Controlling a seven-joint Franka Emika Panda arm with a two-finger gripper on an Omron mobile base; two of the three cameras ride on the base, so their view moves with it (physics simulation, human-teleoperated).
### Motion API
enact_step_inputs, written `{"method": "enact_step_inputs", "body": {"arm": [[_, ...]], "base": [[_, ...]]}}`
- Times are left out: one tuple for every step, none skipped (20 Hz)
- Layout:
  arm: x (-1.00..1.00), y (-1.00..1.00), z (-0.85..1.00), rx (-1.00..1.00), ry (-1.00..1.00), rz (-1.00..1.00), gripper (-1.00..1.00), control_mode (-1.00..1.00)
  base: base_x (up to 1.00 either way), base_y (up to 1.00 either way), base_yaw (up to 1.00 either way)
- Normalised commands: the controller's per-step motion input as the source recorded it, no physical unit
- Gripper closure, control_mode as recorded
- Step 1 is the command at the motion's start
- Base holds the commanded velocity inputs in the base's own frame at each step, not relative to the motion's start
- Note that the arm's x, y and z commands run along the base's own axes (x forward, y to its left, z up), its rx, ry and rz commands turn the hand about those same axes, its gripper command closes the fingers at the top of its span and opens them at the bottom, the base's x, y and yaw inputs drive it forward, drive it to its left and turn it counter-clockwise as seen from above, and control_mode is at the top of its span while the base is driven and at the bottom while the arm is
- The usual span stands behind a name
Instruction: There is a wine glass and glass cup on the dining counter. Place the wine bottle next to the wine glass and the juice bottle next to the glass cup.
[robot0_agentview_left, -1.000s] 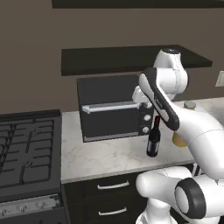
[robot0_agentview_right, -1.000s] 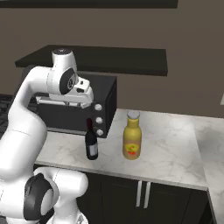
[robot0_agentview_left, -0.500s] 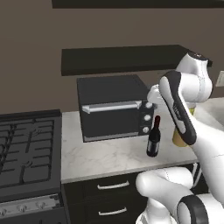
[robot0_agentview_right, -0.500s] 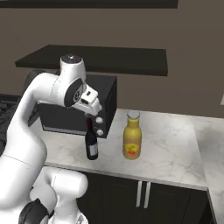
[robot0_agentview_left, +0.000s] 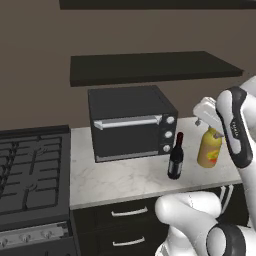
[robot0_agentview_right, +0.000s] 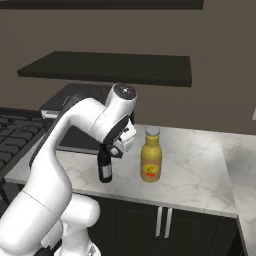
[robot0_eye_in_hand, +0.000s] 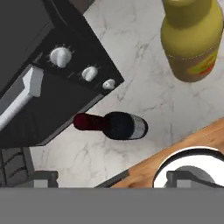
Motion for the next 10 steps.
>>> {"method": "enact_step_inputs", "body": {"arm": [[0.0, -0.76, 0.11, 0.41, 0.0, -0.29, -1.0, -1.0], [0.0, -0.87, 0.28, 0.45, 0.0, -0.28, -1.0, -1.0], [0.0, -0.86, 0.26, 0.45, 0.0, -0.28, -1.0, -1.0], [0.0, -0.86, 0.31, 0.46, 0.0, -0.28, -1.0, -1.0], [0.0, -0.89, 0.22, 0.46, 0.0, -0.27, -1.0, -1.0], [0.0, -0.94, 0.15, 0.45, 0.0, -0.27, -1.0, -1.0], [0.06, -0.92, 0.04, 0.45, 0.0, -0.28, -1.0, -1.0], [0.18, -0.95, 0.04, 0.44, 0.0, -0.28, -1.0, -1.0], [0.48, -0.9, 0.0, 0.42, 0.03, -0.29, -1.0, -1.0], [0.54, -0.86, 0.0, 0.43, 0.05, -0.29, -1.0, -1.0]], "base": [[0.0, 0.0, 0.0], [0.0, 0.0, 0.0], [0.0, 0.0, 0.0], [0.0, 0.0, 0.0], [0.0, 0.0, 0.0], [0.0, 0.0, 0.0], [0.0, 0.0, 0.0], [0.0, 0.0, 0.0], [0.0, 0.0, 0.0], [0.0, 0.0, 0.0]]}}
